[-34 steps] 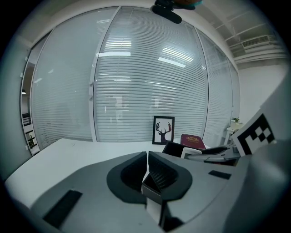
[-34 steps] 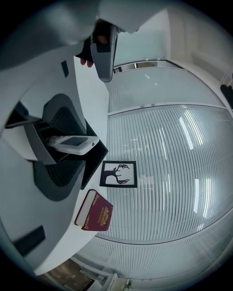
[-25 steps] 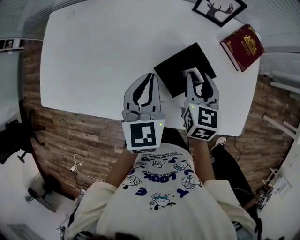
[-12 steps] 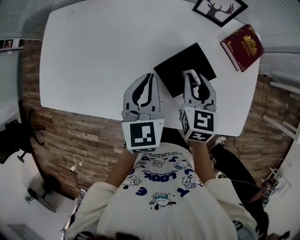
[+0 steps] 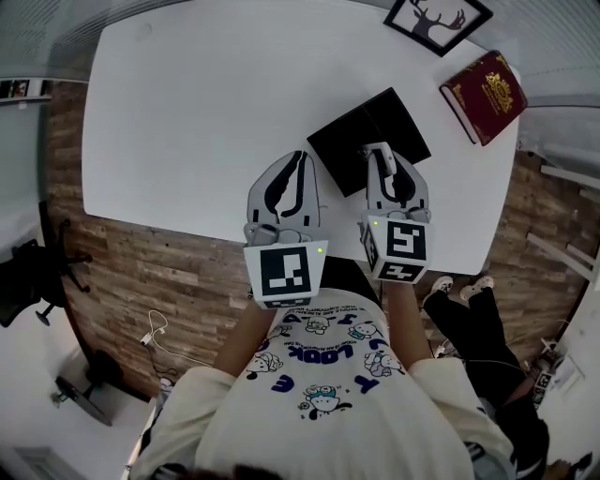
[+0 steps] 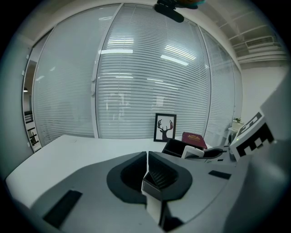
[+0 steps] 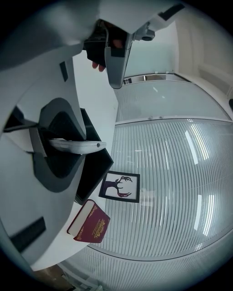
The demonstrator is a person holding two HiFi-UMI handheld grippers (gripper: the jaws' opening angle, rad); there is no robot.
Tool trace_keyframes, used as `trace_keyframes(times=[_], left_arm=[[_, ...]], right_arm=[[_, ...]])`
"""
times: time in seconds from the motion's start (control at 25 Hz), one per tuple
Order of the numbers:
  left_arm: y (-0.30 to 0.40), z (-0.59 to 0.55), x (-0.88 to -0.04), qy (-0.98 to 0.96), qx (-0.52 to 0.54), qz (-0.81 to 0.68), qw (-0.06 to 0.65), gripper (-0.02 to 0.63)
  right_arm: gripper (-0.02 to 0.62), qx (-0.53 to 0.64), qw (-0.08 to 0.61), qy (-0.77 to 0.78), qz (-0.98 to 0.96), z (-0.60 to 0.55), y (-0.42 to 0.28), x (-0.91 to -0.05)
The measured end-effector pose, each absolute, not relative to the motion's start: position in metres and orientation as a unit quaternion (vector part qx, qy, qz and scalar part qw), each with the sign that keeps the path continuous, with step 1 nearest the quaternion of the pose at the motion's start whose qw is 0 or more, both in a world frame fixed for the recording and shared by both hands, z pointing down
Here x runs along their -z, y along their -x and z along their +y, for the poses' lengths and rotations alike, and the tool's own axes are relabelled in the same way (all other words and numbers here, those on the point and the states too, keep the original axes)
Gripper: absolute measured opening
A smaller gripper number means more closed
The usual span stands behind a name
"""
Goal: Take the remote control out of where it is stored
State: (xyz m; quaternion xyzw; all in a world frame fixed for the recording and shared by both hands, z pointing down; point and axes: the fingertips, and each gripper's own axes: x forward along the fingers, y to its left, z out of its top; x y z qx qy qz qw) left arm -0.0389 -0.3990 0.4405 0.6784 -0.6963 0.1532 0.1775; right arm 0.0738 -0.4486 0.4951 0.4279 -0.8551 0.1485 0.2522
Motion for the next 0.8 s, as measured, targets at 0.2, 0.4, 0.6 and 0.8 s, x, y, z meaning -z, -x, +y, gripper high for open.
trace_keyframes(times=[0.2, 0.4, 0.6, 0.8], left_arm=[[0.036, -0.397, -0.438, -0.682, -0.154, -0.694, 0.174, 0.026], [0.033, -0.393, -0.431, -0.687, -0.15, -0.691, 0.168, 0.026], [0.034, -0.389, -0.425, -0.69, -0.144, -0.691, 0.162, 0.026], [0.035, -0.384, -0.414, -0.693, -0.134, -0.692, 0.152, 0.026]], right_arm=[[0.084, -0.148, 0.25, -0.421, -0.859, -0.444, -0.073, -0.496], [0.083, -0.137, 0.236, -0.433, -0.859, -0.443, -0.074, -0.484], [0.083, -0.124, 0.215, -0.447, -0.859, -0.443, -0.075, -0.462], [0.083, -0.111, 0.193, -0.455, -0.862, -0.439, -0.073, -0.436]])
